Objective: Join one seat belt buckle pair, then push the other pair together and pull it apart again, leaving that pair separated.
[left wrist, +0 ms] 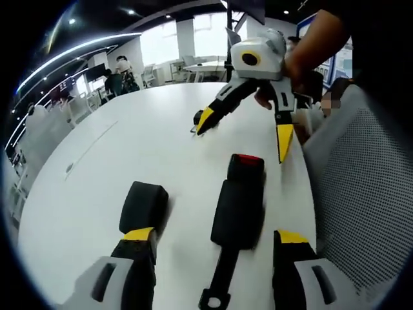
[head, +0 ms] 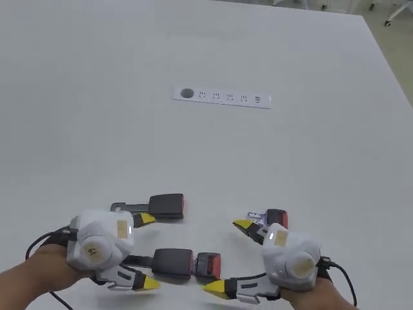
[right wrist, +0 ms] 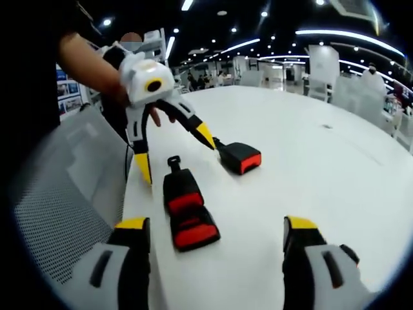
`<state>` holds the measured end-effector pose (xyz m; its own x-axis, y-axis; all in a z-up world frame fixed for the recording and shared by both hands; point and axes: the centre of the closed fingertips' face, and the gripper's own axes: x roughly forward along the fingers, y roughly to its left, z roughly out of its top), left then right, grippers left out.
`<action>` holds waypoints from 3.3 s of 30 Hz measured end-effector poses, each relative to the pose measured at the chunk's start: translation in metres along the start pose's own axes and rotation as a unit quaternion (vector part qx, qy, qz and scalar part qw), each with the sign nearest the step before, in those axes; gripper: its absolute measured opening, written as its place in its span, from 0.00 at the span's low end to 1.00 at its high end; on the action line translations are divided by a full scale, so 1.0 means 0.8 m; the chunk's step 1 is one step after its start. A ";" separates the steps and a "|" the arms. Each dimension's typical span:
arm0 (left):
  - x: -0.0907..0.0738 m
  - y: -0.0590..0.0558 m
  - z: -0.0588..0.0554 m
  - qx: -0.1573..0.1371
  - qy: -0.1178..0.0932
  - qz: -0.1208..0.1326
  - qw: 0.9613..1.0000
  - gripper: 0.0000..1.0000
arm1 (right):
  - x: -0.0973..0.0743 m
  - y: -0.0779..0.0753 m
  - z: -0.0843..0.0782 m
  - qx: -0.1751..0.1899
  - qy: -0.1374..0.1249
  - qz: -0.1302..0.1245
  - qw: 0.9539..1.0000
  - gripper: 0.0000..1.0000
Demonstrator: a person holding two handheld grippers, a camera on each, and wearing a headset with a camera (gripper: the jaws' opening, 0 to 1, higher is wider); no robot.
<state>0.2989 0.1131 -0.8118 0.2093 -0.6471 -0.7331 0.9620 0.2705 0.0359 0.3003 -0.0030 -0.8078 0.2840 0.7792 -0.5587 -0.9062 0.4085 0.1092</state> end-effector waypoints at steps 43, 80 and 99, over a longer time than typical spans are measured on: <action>0.054 0.105 -0.001 -0.004 0.013 -0.030 0.999 0.48 | -0.069 -0.143 -0.076 -0.052 0.113 0.026 0.992 0.49; 0.056 0.103 0.008 0.050 0.025 -0.078 0.995 0.35 | -0.028 -0.138 -0.052 -0.054 0.094 0.058 0.992 0.36; 0.053 0.101 0.008 0.052 0.028 -0.081 0.995 0.35 | 0.030 -0.118 -0.019 -0.073 0.099 0.048 0.991 0.35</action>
<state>0.3865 0.1032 -0.8358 0.0425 -0.6343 -0.7719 0.9960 0.0881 -0.0176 0.3878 -0.0299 -0.8438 0.1407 0.6960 -0.7041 -0.9658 0.2529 0.0571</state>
